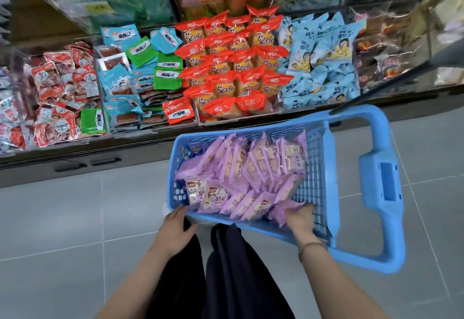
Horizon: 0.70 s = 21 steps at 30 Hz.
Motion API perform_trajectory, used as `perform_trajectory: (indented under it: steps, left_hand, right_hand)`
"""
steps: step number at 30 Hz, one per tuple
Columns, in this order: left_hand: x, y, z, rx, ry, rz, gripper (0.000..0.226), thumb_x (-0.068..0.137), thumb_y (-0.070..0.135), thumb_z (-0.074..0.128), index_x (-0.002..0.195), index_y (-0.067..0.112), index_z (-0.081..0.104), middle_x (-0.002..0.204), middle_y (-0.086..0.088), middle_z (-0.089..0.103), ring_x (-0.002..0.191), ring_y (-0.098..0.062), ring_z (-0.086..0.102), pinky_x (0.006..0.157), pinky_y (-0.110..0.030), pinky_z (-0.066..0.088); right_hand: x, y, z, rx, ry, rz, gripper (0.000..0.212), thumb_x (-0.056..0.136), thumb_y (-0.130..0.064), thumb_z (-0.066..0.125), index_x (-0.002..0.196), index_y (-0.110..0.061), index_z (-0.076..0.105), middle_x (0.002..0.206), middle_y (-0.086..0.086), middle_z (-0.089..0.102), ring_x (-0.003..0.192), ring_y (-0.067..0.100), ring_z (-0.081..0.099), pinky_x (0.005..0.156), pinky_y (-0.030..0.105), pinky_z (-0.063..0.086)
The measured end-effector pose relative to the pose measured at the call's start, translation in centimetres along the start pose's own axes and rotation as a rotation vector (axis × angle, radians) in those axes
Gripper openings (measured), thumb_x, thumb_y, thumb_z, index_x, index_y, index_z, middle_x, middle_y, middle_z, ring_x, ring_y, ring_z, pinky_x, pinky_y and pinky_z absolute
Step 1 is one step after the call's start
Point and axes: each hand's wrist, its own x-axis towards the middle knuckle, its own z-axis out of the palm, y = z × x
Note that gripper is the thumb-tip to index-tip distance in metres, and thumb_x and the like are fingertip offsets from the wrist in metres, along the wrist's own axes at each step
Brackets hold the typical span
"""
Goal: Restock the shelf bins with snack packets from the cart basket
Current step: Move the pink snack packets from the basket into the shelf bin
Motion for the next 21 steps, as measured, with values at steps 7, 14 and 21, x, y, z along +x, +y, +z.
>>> perform_trajectory:
  steps: [7, 14, 21]
  left_hand:
    - [-1.5, 9.4, -1.3, -0.331, -0.067, 0.148, 0.043, 0.093, 0.029, 0.058, 0.131, 0.01, 0.052, 0.123, -0.002, 0.059, 0.108, -0.014, 0.058, 0.093, -0.022, 0.042]
    - [-2.3, 16.2, -2.5, -1.042, -0.586, -0.081, 0.073, 0.081, 0.069, 0.047, 0.122, 0.01, 0.057, 0.115, -0.015, 0.065, 0.105, -0.03, 0.062, 0.087, -0.039, 0.053]
    - [-1.6, 15.0, -4.8, -1.278, -0.318, -0.008, 0.114, 0.036, 0.064, 0.085, 0.135, 0.02, 0.05, 0.143, -0.017, 0.046, 0.133, -0.034, 0.041, 0.108, -0.053, 0.036]
  right_hand:
    - [-6.2, 1.6, -3.6, -0.049, 0.044, -0.499, 0.033, 0.076, 0.002, 0.059, 0.101, -0.014, 0.045, 0.095, 0.009, 0.054, 0.077, 0.025, 0.05, 0.063, 0.029, 0.031]
    - [-11.7, 0.0, -4.0, -0.088, -0.023, -1.177, 0.039, 0.076, 0.0, 0.065, 0.106, -0.021, 0.052, 0.121, -0.002, 0.053, 0.113, 0.014, 0.051, 0.097, 0.02, 0.035]
    - [-14.5, -2.9, -4.0, 0.087, -0.167, -1.339, 0.023, 0.08, -0.025, 0.063, 0.101, -0.024, 0.054, 0.13, -0.02, 0.051, 0.127, -0.001, 0.042, 0.104, 0.009, 0.027]
